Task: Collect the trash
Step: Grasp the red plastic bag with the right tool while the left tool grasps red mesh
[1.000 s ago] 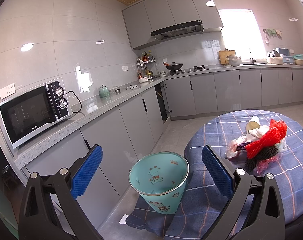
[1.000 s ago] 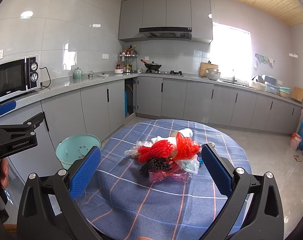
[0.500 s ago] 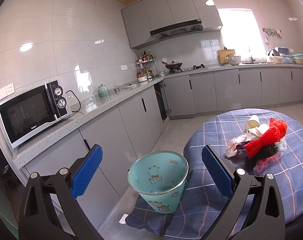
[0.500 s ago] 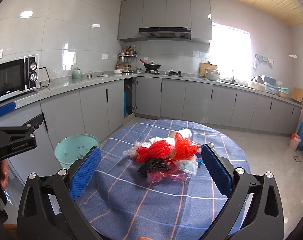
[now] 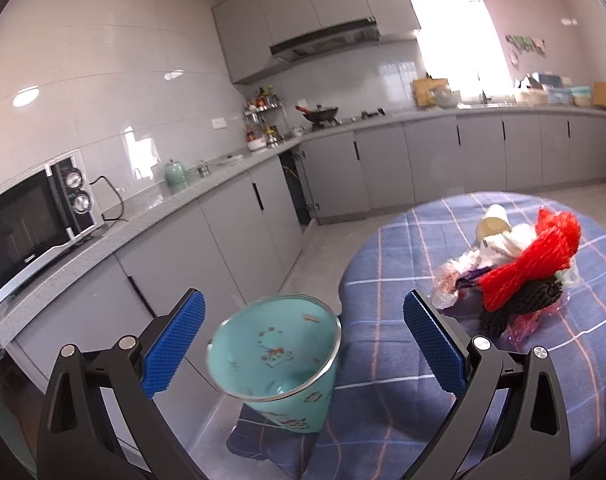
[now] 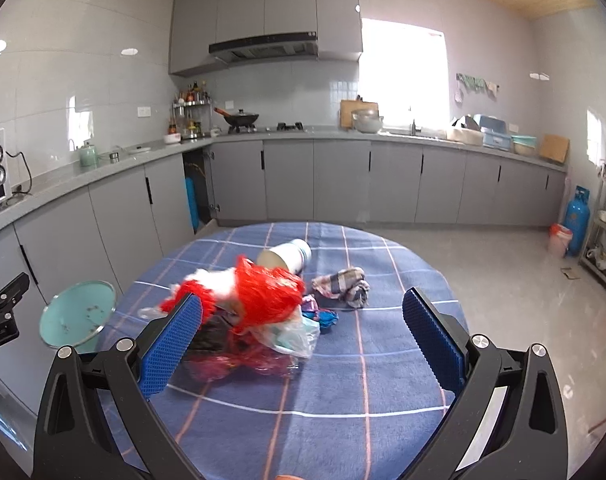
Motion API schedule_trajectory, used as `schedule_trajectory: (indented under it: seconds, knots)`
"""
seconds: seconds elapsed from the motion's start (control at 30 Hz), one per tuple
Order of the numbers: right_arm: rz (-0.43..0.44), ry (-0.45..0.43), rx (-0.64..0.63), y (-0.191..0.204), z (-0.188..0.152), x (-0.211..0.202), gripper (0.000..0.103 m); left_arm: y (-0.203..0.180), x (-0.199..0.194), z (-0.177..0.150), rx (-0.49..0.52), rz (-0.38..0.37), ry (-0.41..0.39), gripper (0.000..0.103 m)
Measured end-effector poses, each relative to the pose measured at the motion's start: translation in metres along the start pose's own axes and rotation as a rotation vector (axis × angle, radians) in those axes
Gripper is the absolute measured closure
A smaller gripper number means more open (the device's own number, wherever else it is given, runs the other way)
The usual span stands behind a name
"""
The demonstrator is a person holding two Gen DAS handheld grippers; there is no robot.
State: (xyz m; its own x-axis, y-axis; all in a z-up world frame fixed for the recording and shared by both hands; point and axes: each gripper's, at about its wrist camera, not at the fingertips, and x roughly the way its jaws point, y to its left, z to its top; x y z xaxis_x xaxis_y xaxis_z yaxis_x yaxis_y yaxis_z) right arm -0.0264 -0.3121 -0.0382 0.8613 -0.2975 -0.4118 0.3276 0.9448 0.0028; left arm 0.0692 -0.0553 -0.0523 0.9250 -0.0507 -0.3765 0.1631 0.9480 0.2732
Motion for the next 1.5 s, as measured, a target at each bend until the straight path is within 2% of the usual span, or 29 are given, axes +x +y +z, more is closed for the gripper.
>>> schedule_trajectory:
  seconds: [0.27,0.5,0.7,0.87,0.93,0.97,1.0,1.03,1.1,1.17,1.33,1.5]
  knots:
    - [0.01,0.026,0.038,-0.016,-0.006,0.037,0.004,-0.053,0.028,0.008,0.018,-0.067,-0.012,0.005]
    - [0.069,0.025,0.038,-0.014,-0.013,0.056,0.005,-0.094,0.05,0.004,0.044,-0.138,0.015,0.005]
    - [0.095,0.042,0.05,-0.008,-0.017,0.08,0.007,-0.098,0.065,0.002,0.07,-0.097,0.034,0.005]
    - [0.151,0.062,0.059,-0.006,-0.016,0.095,0.022,-0.093,0.065,0.004,0.071,-0.089,0.026,0.005]
    - [0.188,0.078,0.06,-0.004,-0.017,0.099,0.039,-0.093,0.062,0.005,0.072,-0.095,0.021,0.005]
    - [0.211,0.105,0.052,-0.002,-0.017,0.102,0.064,-0.093,0.061,0.006,0.071,-0.101,0.019,0.005]
    - [0.228,0.124,0.042,0.0,-0.018,0.103,0.077,-0.094,0.059,0.007,0.068,-0.109,0.018,0.005]
    - [0.236,0.118,0.041,0.001,-0.019,0.101,0.077,-0.094,0.057,0.007,0.066,-0.113,0.016,0.005]
    - [0.243,0.1,0.03,0.002,-0.017,0.094,0.087,-0.096,0.052,0.009,0.063,-0.125,0.007,0.005]
    - [0.241,0.071,0.034,0.0,-0.013,0.083,0.089,-0.097,0.049,0.01,0.059,-0.134,-0.002,0.005]
    - [0.199,0.007,0.064,-0.02,-0.001,0.059,0.09,-0.105,0.036,0.014,0.058,-0.164,-0.029,0.005]
    - [0.127,0.018,0.03,-0.039,-0.006,0.045,0.09,-0.13,0.02,0.017,0.1,-0.216,-0.061,0.005]
